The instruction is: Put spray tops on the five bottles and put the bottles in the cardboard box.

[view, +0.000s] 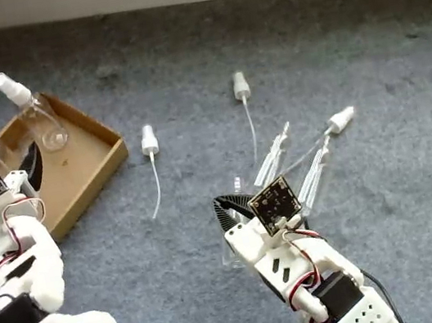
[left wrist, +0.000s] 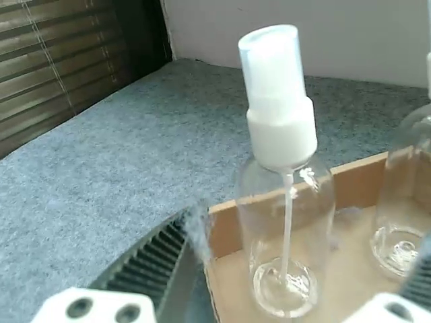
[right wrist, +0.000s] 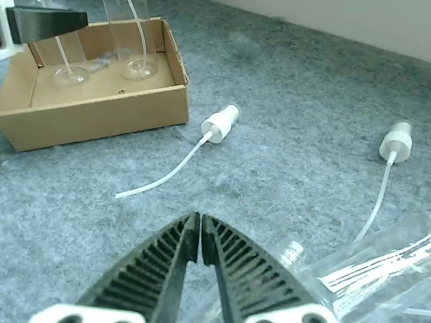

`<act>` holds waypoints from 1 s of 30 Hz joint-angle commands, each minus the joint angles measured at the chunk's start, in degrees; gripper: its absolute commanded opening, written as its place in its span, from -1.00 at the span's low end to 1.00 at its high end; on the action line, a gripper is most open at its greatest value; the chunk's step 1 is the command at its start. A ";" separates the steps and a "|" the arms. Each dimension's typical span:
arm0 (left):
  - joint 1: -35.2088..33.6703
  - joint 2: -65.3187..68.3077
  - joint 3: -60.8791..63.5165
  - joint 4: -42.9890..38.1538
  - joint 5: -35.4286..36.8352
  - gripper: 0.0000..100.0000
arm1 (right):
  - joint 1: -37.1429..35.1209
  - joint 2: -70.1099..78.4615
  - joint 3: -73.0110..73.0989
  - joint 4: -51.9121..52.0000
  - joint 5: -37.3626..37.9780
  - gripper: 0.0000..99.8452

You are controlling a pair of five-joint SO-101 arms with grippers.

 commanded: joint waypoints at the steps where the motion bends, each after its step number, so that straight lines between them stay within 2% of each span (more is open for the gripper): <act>1: -0.22 -10.86 2.33 7.38 -0.35 -0.17 | 0.84 -0.57 7.34 0.31 -0.18 -0.99; 10: -0.04 -39.08 4.70 42.37 -0.35 -0.17 | 0.84 -0.57 7.08 0.31 -0.18 -0.99; 15: 3.91 -53.76 4.26 61.19 -0.35 -0.20 | 0.92 -0.57 7.08 0.31 -0.18 -0.99; 19: 7.96 -63.78 4.26 70.51 -0.35 -0.46 | 1.98 -0.57 7.08 0.40 -0.18 -0.99; 25: 13.05 -74.33 1.10 82.64 -0.44 -0.92 | 9.98 -0.57 6.73 3.03 -0.18 -0.99; 30: 19.30 -75.82 -6.90 95.12 -0.26 -0.91 | 11.38 -0.57 -1.19 13.49 -0.18 -0.99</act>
